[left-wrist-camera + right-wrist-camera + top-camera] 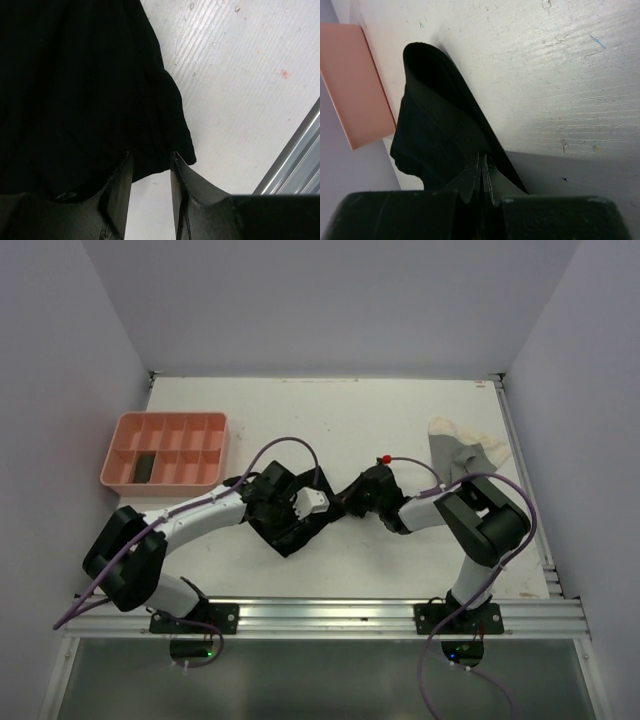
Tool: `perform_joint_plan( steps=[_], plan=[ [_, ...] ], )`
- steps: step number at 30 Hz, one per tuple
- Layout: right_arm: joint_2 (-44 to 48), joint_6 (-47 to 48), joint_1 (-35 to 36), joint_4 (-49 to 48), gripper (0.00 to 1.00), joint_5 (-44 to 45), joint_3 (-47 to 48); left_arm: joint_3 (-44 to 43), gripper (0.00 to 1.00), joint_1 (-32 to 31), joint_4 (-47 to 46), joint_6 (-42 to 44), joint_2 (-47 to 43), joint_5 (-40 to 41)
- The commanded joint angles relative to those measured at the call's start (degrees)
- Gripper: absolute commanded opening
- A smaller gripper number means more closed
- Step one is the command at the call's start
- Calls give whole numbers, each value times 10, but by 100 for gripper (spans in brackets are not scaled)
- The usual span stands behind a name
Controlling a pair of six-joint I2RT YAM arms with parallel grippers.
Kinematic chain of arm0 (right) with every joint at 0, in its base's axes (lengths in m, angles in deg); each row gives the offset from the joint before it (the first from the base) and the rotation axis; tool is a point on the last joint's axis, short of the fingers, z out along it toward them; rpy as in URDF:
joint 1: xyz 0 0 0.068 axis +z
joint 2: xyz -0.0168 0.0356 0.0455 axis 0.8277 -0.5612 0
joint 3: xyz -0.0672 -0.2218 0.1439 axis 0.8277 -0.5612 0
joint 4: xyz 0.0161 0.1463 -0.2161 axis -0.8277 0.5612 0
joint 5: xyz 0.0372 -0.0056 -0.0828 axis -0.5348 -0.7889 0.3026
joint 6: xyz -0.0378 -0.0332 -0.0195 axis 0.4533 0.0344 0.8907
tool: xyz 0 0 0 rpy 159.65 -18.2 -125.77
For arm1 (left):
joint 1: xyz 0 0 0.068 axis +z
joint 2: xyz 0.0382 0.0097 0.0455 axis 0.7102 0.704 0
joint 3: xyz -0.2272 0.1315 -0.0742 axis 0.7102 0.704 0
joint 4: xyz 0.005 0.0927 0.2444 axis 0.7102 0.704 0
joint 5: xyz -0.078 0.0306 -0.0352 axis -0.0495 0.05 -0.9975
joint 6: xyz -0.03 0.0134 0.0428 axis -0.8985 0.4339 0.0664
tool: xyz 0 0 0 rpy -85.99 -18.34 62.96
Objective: Roll the underwear
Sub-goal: Fold the underwear
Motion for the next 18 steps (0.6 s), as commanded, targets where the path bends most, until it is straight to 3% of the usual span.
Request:
perform_joint_plan(
  steps=[1,13,16,18],
  plan=[
    [-24,13,6,33,0,10,-23,-1,38,-7,-16,3,17,21],
    [-31,8,6,28,0,13,-29,-18,38,-19,-19,0,56,21],
    [-35,6,6,23,0,13,-31,-20,30,-20,-21,-2,67,28],
    [-36,4,6,20,0,12,-33,-23,15,-20,-19,-3,67,38]
  ],
)
